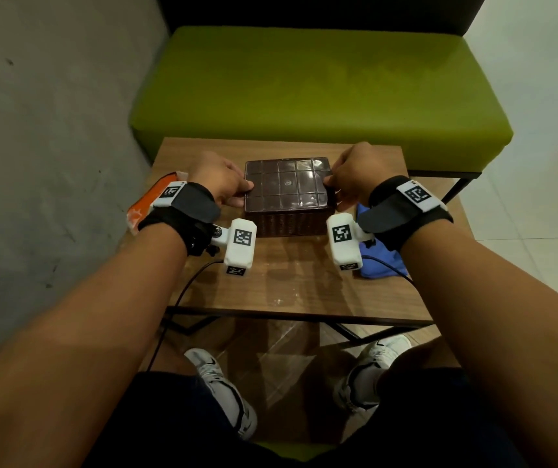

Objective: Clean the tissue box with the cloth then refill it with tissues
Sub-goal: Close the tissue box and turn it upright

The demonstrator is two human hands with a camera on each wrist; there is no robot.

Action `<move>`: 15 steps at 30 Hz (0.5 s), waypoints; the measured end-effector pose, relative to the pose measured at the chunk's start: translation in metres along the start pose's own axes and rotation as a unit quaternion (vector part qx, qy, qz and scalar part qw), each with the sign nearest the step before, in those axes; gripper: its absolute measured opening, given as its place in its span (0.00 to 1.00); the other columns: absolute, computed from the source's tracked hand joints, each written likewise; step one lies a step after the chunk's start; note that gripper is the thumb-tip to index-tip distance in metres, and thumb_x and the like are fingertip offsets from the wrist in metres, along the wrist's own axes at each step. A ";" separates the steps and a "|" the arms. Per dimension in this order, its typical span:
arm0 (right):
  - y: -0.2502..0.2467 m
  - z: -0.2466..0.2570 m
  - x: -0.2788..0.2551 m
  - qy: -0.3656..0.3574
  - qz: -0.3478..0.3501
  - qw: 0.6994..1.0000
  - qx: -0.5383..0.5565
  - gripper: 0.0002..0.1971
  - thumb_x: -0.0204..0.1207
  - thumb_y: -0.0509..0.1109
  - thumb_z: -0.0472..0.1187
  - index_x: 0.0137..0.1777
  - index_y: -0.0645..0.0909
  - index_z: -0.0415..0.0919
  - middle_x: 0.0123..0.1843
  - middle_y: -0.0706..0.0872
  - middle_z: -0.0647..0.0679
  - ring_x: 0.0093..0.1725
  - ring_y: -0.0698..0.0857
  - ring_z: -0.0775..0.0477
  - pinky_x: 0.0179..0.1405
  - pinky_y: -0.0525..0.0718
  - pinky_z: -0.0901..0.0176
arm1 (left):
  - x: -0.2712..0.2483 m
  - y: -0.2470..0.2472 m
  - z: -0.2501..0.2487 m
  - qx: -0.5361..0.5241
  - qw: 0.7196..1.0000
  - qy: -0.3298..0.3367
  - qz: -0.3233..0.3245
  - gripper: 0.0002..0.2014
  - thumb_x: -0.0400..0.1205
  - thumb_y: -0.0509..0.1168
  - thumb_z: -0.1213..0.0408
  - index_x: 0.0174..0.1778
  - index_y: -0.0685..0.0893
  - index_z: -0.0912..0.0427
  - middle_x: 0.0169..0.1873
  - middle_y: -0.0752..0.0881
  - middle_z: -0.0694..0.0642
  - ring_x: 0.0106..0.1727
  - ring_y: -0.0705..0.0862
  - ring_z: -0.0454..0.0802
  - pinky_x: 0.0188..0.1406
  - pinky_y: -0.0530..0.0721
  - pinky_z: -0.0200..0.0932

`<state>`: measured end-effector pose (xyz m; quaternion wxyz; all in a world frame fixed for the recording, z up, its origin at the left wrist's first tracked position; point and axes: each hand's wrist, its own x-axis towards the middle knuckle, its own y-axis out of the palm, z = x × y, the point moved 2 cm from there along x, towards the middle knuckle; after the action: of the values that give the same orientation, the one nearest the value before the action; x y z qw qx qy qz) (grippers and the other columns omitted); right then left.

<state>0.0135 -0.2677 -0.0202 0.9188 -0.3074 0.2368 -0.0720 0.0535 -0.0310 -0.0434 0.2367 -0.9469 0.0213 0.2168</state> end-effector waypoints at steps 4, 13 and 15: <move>0.004 0.000 0.003 0.001 0.008 1.000 -0.006 0.12 0.80 0.80 0.33 0.54 0.82 0.26 0.52 0.92 0.27 0.50 0.94 0.29 0.50 0.93 0.24 | 0.000 -0.003 0.000 -0.002 1.000 -0.007 0.000 0.10 0.81 0.76 0.80 0.42 0.83 0.63 0.51 0.91 0.65 0.43 0.92 0.55 0.19 0.87 0.40; 0.004 -0.005 0.004 0.049 0.026 0.998 0.005 0.11 0.87 0.74 0.37 0.45 0.83 0.31 0.38 0.85 0.39 0.29 0.85 0.47 0.27 0.88 0.55 | 0.001 -0.012 0.002 0.029 0.989 -0.091 0.110 0.13 0.86 0.75 0.65 0.64 0.86 0.67 0.47 0.90 0.63 0.39 0.88 0.55 0.65 0.90 0.65; 0.006 -0.004 0.003 0.060 0.042 0.997 0.035 0.15 0.89 0.70 0.35 0.38 0.79 0.33 0.34 0.83 0.40 0.18 0.82 0.52 0.17 0.80 0.64 | -0.003 -0.015 0.001 0.026 0.987 -0.089 0.131 0.12 0.87 0.74 0.66 0.64 0.85 0.68 0.41 0.89 0.62 0.33 0.88 0.54 0.50 0.94 0.58</move>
<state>0.0142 -0.2659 -0.0277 0.9151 -0.2603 0.3019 -0.0603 0.0523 -0.0174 -0.0368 0.2320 -0.9063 0.1297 0.3287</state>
